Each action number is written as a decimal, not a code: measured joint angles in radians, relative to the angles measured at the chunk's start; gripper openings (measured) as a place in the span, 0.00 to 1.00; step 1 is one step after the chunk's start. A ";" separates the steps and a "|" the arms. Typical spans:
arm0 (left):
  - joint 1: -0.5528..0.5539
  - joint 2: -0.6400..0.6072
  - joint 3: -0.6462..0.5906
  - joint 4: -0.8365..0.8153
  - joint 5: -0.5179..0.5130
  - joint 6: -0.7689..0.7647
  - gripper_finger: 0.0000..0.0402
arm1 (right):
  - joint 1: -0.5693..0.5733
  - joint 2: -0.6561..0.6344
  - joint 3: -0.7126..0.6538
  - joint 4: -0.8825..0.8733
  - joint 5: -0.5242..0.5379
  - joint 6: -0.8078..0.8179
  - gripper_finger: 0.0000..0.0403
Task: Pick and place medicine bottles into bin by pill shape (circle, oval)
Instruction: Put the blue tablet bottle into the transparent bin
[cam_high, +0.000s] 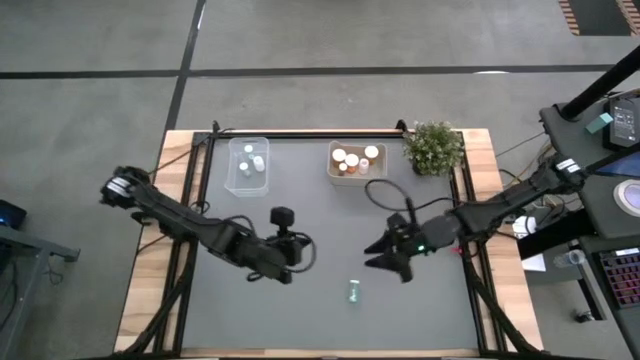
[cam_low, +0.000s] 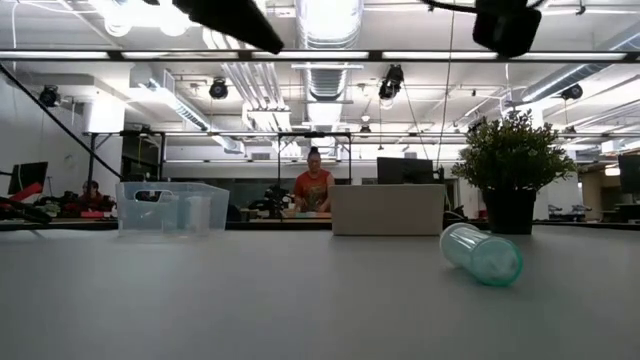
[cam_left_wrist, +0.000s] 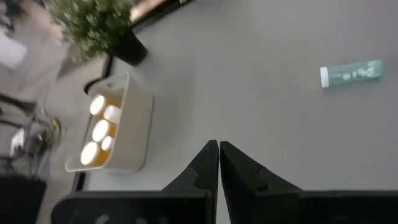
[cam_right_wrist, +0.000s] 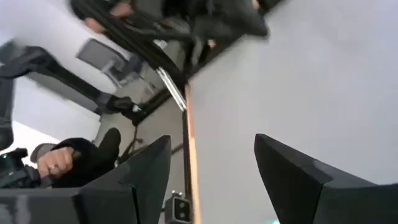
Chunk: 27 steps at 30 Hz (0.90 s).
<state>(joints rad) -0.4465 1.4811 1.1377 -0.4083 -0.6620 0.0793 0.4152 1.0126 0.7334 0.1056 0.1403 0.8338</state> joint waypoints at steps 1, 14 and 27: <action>0.000 -0.031 -0.045 0.046 -0.001 0.030 0.00 | 0.009 0.039 0.034 -0.025 0.006 0.043 0.56; 0.007 -0.394 -0.364 0.436 0.000 0.363 0.00 | 0.053 0.517 0.562 -0.704 -0.032 0.600 0.56; 0.005 -0.495 -0.445 0.529 0.005 0.339 0.00 | 0.103 0.860 0.800 -1.001 -0.167 0.875 0.56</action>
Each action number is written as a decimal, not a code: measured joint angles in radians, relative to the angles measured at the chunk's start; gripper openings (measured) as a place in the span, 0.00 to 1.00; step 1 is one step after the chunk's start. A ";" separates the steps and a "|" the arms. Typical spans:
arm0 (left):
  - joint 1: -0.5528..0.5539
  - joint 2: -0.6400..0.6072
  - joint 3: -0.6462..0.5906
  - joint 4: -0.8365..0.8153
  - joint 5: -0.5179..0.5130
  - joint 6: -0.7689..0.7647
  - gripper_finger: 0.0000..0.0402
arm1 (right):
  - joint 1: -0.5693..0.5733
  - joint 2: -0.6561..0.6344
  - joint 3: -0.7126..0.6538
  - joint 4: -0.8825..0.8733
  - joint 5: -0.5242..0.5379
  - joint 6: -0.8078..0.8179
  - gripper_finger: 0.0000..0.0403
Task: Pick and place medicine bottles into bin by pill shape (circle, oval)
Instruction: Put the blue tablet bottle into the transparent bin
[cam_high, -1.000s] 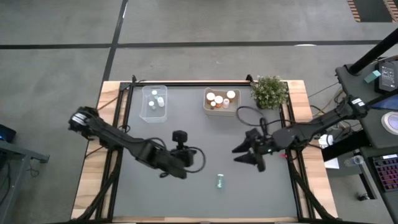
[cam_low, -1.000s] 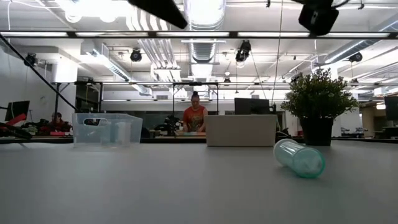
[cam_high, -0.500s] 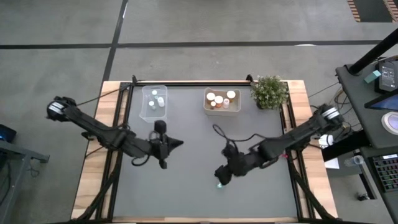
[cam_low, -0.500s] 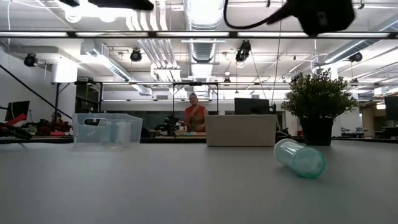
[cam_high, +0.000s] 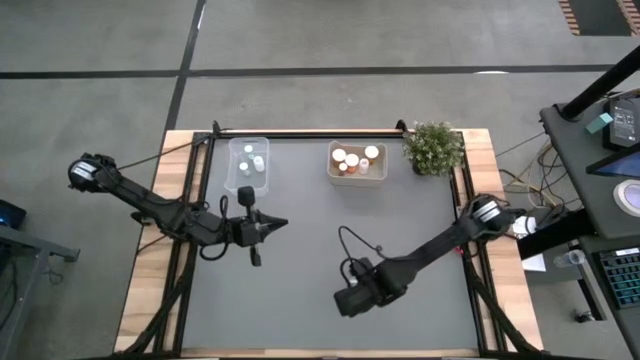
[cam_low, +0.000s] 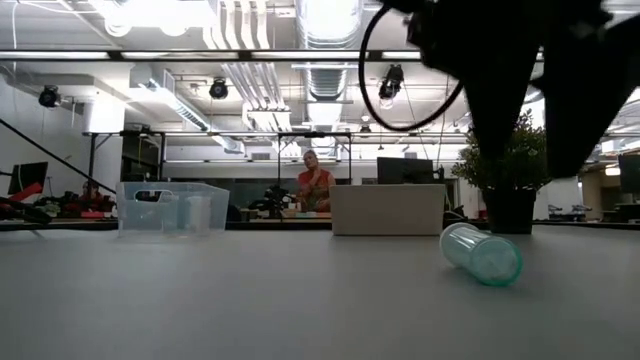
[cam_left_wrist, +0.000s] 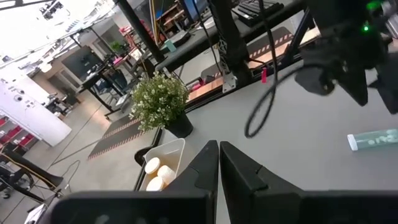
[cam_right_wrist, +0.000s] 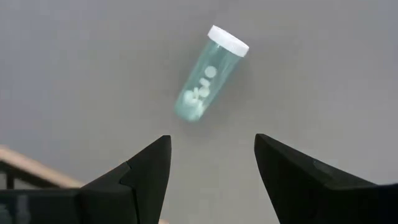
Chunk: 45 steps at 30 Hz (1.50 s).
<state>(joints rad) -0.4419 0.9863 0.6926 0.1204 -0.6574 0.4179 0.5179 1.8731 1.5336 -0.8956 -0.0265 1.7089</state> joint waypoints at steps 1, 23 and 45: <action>0.000 0.000 0.000 0.000 0.000 0.000 0.00 | 0.000 0.014 0.001 0.005 0.000 0.000 0.56; 0.000 0.013 -0.008 0.000 -0.004 0.017 0.00 | -0.029 0.139 0.001 0.098 0.055 -0.114 0.50; 0.000 0.017 -0.039 0.080 0.000 -0.038 0.00 | -0.041 -0.019 -0.003 0.028 0.177 -0.639 0.22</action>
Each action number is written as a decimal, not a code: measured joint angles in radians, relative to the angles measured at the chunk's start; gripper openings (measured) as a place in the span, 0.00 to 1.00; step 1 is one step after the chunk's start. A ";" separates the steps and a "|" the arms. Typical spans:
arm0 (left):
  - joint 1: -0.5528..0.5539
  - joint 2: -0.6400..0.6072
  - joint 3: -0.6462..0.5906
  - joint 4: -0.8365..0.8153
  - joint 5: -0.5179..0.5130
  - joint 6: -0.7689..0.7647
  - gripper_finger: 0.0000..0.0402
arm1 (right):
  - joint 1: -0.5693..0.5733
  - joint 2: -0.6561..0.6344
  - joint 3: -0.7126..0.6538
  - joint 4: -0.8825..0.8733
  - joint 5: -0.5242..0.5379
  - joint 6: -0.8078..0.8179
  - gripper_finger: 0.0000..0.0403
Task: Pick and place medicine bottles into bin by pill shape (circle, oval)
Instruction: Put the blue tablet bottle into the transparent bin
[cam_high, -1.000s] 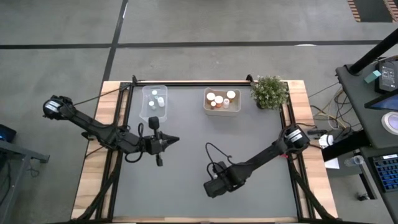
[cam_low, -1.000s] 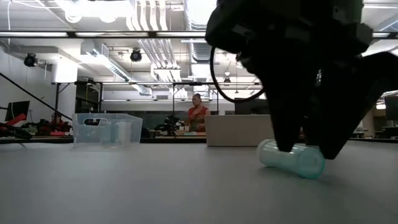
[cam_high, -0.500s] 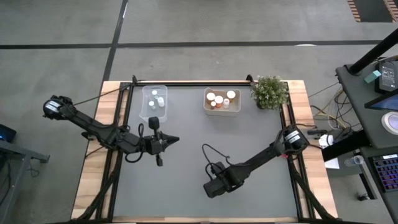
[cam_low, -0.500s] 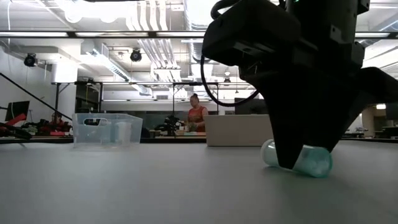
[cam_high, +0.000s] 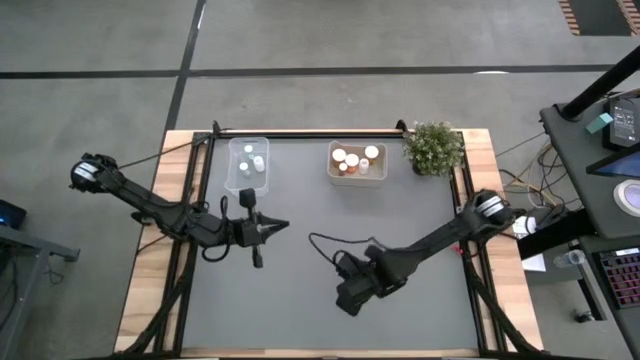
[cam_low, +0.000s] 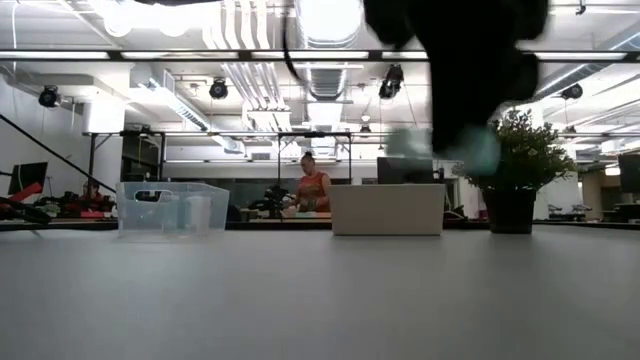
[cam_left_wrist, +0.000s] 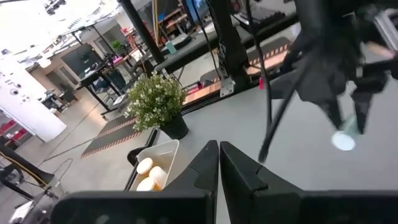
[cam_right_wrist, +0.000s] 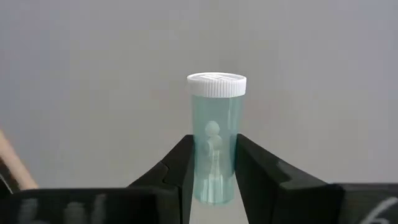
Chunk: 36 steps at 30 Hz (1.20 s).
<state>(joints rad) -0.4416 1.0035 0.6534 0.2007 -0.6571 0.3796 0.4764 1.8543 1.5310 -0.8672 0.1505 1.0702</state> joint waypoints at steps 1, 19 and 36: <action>0.000 0.000 -0.008 0.019 0.000 -0.007 0.00 | 0.000 -0.025 -0.003 0.005 0.045 -0.071 0.22; 0.003 0.051 -0.023 0.140 -0.001 -0.100 0.00 | -0.062 -0.498 -0.568 0.744 0.343 -0.967 0.22; 0.022 0.142 -0.022 0.238 -0.009 -0.137 0.00 | -0.272 -0.589 -0.808 1.152 0.054 -1.220 0.22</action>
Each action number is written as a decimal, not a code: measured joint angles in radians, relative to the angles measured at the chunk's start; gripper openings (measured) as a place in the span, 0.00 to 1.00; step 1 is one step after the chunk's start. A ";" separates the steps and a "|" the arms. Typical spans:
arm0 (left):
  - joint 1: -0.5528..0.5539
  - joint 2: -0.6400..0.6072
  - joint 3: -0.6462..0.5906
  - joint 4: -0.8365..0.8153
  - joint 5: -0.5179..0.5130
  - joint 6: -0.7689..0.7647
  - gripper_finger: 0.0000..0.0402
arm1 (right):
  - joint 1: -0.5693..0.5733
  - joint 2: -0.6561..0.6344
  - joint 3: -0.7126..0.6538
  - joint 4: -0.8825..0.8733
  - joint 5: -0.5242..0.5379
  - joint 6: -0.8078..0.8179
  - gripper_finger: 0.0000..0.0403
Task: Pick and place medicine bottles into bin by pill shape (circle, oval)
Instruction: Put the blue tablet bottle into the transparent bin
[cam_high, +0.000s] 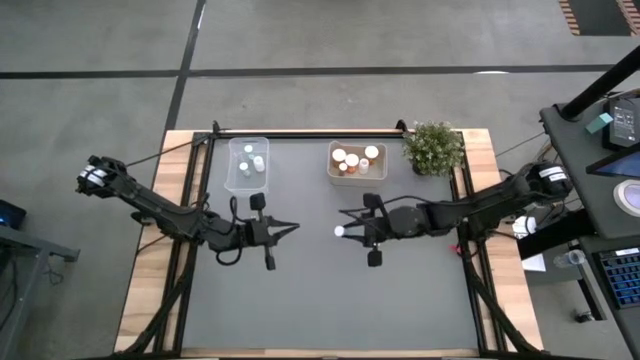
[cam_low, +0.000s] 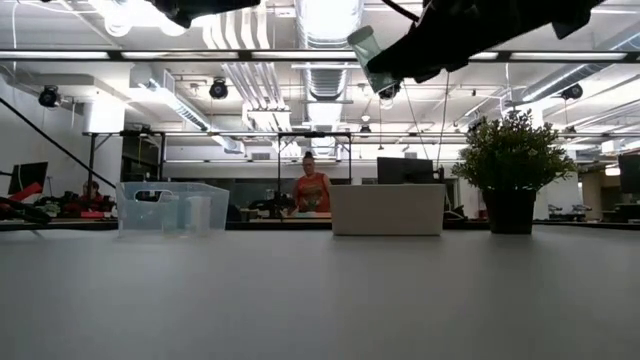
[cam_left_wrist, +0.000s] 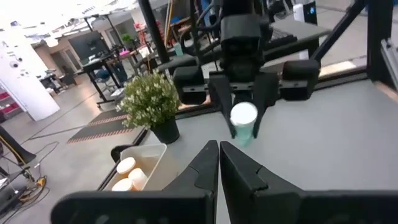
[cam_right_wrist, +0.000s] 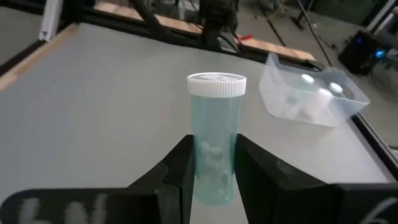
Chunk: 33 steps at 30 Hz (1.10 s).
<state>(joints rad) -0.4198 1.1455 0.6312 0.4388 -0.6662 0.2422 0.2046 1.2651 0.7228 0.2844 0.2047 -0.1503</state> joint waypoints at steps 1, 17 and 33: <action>0.000 0.006 0.000 -0.002 0.000 -0.001 0.00 | 0.000 0.010 -0.009 0.032 -0.005 -0.005 0.22; 0.001 0.079 0.003 0.052 -0.001 -0.055 0.00 | -0.002 0.240 -0.047 0.494 -0.140 -0.024 0.22; 0.001 0.081 0.002 0.045 0.053 -0.118 0.13 | 0.013 0.400 -0.046 0.660 -0.156 0.055 0.22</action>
<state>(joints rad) -0.4188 1.2266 0.6331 0.4839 -0.6132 0.1246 0.2180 1.6654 0.6769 0.9446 0.0489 -0.0957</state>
